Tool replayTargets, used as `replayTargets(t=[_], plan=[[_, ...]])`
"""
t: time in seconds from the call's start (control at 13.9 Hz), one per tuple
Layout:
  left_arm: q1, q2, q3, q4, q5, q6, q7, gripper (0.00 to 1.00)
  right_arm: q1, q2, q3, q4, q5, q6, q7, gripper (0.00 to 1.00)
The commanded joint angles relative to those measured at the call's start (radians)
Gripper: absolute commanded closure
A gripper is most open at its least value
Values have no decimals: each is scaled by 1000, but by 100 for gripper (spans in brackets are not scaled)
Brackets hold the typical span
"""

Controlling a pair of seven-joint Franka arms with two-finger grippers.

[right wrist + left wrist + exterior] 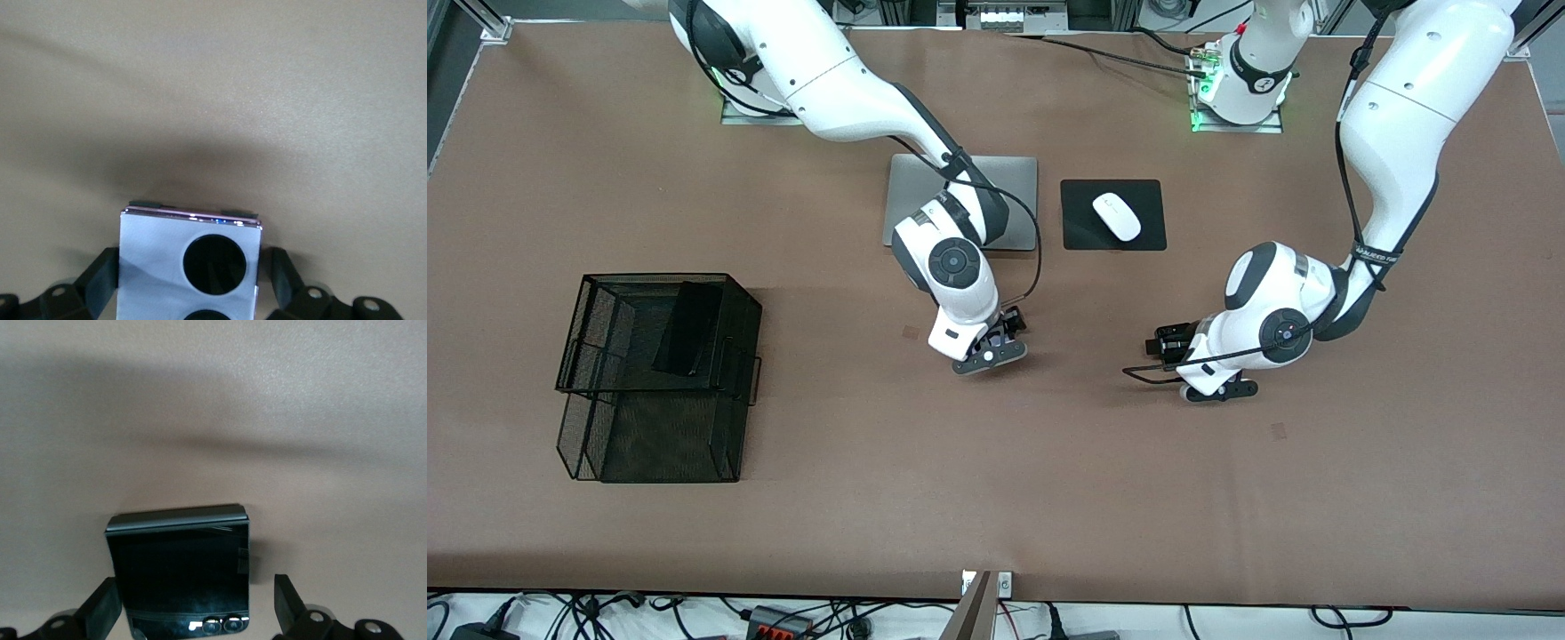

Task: Place phones with both arms
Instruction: 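Carry the white phone into the organizer while the left gripper carries the black flip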

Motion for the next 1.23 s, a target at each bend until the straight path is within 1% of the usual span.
replayTargets(t=[0.0,0.07,0.14,0.22,0.29,0.36,0.43,0.5,0.58,0.65,0.79,0.87,0.94,1.01,1.15], plan=[[7,-3,-2,-19,19,28,-6,0,14,17,-9,27,-16,-12,20,0],[7,-3,-2,-19,19,28,-6,2,16,17,-9,27,-18,-12,20,0],[6,-3,-1,-18,19,28,-6,12,14,16,-9,27,-16,-14,20,29],[7,-3,-1,-19,19,28,-4,27,14,13,-9,27,-16,-20,20,61],[7,-3,-1,-19,19,28,-4,38,14,6,-11,27,-18,-29,20,75],[7,-3,-1,-19,19,28,-4,51,13,-1,-16,29,-16,-41,18,79],[7,-5,-1,-18,20,26,1,59,9,-26,-29,29,-16,-66,18,84],[9,-9,-1,-15,20,23,8,74,11,-52,-49,29,-13,-98,18,84],[11,-15,-2,-9,20,17,5,77,6,-93,-75,30,-8,-136,23,84],[11,-32,-2,-7,20,14,5,82,-4,-134,-100,30,-5,-176,27,84],[11,-73,-7,10,20,-44,5,81,-70,-194,-146,30,-8,-284,14,84],[9,-92,-14,39,20,-91,2,80,-104,-226,-161,24,-4,-301,14,84],[3,-109,-22,65,19,-139,1,80,-142,-253,-163,4,-4,-333,14,84],[-3,-115,-45,101,19,-180,-1,78,-194,-273,-163,1,-4,-398,8,84],[-23,-109,-127,175,17,-216,-22,78,-288,-312,-161,-4,-1,-527,-73,84]])
